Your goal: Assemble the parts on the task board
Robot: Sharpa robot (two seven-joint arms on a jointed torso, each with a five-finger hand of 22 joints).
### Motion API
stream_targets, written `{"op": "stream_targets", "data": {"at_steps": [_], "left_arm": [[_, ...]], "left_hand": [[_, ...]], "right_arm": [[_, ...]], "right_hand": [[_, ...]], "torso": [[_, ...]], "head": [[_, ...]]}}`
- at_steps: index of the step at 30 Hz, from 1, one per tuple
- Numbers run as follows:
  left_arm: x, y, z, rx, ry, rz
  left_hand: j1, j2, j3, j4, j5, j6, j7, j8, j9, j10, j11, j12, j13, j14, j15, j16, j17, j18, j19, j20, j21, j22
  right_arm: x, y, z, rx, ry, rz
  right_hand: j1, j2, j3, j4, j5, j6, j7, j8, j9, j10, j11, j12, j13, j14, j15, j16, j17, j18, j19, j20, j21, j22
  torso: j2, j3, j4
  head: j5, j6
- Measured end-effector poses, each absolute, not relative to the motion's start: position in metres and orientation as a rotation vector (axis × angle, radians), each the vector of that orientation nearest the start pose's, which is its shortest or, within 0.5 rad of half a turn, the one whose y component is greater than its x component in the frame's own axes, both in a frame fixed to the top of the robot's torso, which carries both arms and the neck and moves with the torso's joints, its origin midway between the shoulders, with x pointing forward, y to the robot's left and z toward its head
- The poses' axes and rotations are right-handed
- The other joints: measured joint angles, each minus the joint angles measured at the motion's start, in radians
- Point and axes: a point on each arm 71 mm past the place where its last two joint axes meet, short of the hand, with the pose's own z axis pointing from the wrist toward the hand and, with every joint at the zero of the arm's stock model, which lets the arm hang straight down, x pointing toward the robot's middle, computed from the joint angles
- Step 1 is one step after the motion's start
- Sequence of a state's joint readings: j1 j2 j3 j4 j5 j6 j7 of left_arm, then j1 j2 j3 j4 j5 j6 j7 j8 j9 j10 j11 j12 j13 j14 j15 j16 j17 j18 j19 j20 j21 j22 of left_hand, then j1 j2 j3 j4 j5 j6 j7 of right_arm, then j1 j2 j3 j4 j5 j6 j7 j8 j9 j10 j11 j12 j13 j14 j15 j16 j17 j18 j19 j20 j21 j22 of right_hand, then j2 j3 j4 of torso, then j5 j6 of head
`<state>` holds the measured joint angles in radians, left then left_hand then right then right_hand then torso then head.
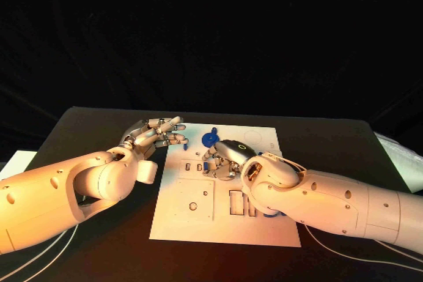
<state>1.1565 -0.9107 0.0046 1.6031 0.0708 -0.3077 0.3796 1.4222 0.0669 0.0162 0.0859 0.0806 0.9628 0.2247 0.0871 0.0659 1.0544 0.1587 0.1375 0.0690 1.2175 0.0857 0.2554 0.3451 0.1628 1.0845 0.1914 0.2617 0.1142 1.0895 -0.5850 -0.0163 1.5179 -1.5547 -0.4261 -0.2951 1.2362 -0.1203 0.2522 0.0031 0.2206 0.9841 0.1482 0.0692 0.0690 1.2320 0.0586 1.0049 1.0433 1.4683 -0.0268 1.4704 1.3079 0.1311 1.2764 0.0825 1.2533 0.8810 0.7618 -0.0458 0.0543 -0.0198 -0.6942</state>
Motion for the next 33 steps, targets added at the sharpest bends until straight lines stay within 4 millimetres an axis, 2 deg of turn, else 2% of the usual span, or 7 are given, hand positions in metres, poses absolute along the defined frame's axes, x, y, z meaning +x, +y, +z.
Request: {"op": "stream_targets", "data": {"at_steps": [4, 7, 11, 15, 18, 23, 33], "left_arm": [[0.474, 0.22, -0.18, -1.237, 1.404, -1.578], [0.474, 0.218, -0.181, -1.213, 1.432, -1.553], [0.474, 0.217, -0.184, -1.162, 1.507, -1.485], [0.474, 0.216, -0.188, -1.093, 1.624, -1.383], [0.477, 0.214, -0.186, -1.013, 1.735, -1.286], [0.481, 0.2, -0.176, -0.832, 1.943, -1.106], [0.495, 0.183, -0.17, -0.508, 2.179, -0.713]], "left_hand": [[0.004, 0.004, 0.012, -0.012, 0.0, -0.003, -0.003, 0.0, 0.0, -0.002, -0.005, 0.0, 0.0, 0.024, -0.008, 0.011, 0.015, 0.0, 0.026, -0.007, 0.012, 0.006], [0.014, 0.002, 0.044, -0.026, 0.0, 0.016, -0.034, 0.015, 0.003, 0.074, -0.042, 0.041, 0.013, 0.189, -0.059, 0.155, 0.097, 0.011, 0.189, -0.057, 0.135, 0.069], [-0.017, -0.026, 0.085, -0.009, 0.005, 0.067, -0.085, 0.053, 0.017, 0.178, -0.095, 0.15, 0.082, 0.25, -0.1, 0.713, 0.605, 0.002, 0.311, -0.107, 0.424, 0.316], [-0.102, -0.059, 0.074, 0.043, 0.005, 0.085, -0.106, 0.105, 0.042, 0.18, -0.116, 0.37, 0.256, 0.248, -0.117, 1.063, 0.936, -0.023, 0.307, -0.128, 0.725, 0.635], [-0.126, -0.045, 0.08, 0.075, 0.004, 0.081, -0.107, 0.143, 0.065, 0.116, -0.124, 0.515, 0.382, 0.248, -0.12, 1.127, 0.962, -0.038, 0.272, -0.127, 0.807, 0.717], [-0.116, -0.019, 0.133, 0.1, 0.004, 0.055, -0.109, 0.188, 0.093, 0.047, -0.123, 0.601, 0.464, 0.248, -0.12, 1.122, 0.963, -0.038, 0.232, -0.118, 0.831, 0.733], [-0.235, -0.066, 0.057, 0.199, -0.002, 0.068, -0.136, 0.32, 0.175, 0.081, -0.149, 0.7, 0.542, 0.248, -0.134, 1.238, 0.963, -0.054, 0.302, -0.138, 1.016, 0.977]], "right_arm": [[0.452, -0.08, -0.21, -0.111, 1.598, 0.783], [0.446, -0.085, -0.202, -0.118, 1.561, 0.822], [0.442, -0.097, -0.185, -0.152, 1.509, 0.874], [0.443, -0.117, -0.163, -0.168, 1.472, 0.914], [0.449, -0.137, -0.145, -0.143, 1.465, 0.934], [0.461, -0.172, -0.119, -0.071, 1.462, 0.926], [0.471, -0.212, -0.102, 0.058, 1.465, 0.905]], "right_hand": [[0.0, 0.0, -0.007, 0.001, 0.0, -0.004, -0.004, 0.0, 0.0, 0.0, 0.0, 0.0, 0.001, 0.0, 0.0, 0.0, 0.0, 0.0, 0.0, 0.0, 0.0, 0.0], [-0.004, -0.004, -0.011, 0.005, 0.0, -0.004, -0.004, 0.0, 0.0, 0.0, 0.0, 0.006, 0.009, 0.0, 0.0, 0.0, 0.0, 0.0, 0.0, 0.0, 0.0, 0.005], [-0.004, -0.004, -0.011, 0.005, 0.0, -0.004, -0.004, 0.0, 0.0, 0.0, 0.0, 0.016, 0.02, 0.0, 0.0, 0.0, 0.0, 0.0, 0.0, 0.0, 0.0, 0.009], [0.0, 0.0, -0.013, 0.003, 0.01, -0.004, -0.004, 0.0, 0.0, 0.0, 0.0, 0.016, 0.017, -0.002, 0.002, 0.0, 0.0, 0.0, 0.0, 0.0, 0.0, 0.007], [0.014, 0.014, -0.013, 0.003, 0.014, -0.006, -0.001, 0.0, 0.0, 0.0, 0.0, 0.016, 0.015, -0.004, 0.004, 0.0, 0.0, 0.0, 0.0, 0.0, 0.0, 0.002], [0.023, 0.023, -0.019, 0.008, 0.014, 0.011, -0.004, 0.016, 0.006, 0.006, -0.005, 0.026, 0.022, -0.004, 0.004, -0.007, 0.0, 0.0, 0.0, 0.0, -0.006, -0.004], [0.015, 0.03, -0.041, 0.03, 0.014, 0.015, -0.008, 0.023, 0.007, 0.008, -0.008, 0.026, 0.02, -0.004, 0.004, -0.015, 0.0, 0.0, 0.0, 0.0, -0.006, -0.008]], "torso": [[0.0, 0.0006, 0.0], [-0.001, 0.0016, -0.0004], [-0.002, 0.0038, -0.0022], [-0.007, 0.0085, -0.0064], [-0.012, 0.0128, -0.0108], [-0.021, 0.0186, -0.0175], [-0.037, 0.0316, -0.0267]], "head": [[0.004, -0.001], [0.009, -0.002], [0.015, -0.003], [0.02, -0.003], [0.025, -0.007], [0.032, -0.011], [0.047, -0.022]]}}
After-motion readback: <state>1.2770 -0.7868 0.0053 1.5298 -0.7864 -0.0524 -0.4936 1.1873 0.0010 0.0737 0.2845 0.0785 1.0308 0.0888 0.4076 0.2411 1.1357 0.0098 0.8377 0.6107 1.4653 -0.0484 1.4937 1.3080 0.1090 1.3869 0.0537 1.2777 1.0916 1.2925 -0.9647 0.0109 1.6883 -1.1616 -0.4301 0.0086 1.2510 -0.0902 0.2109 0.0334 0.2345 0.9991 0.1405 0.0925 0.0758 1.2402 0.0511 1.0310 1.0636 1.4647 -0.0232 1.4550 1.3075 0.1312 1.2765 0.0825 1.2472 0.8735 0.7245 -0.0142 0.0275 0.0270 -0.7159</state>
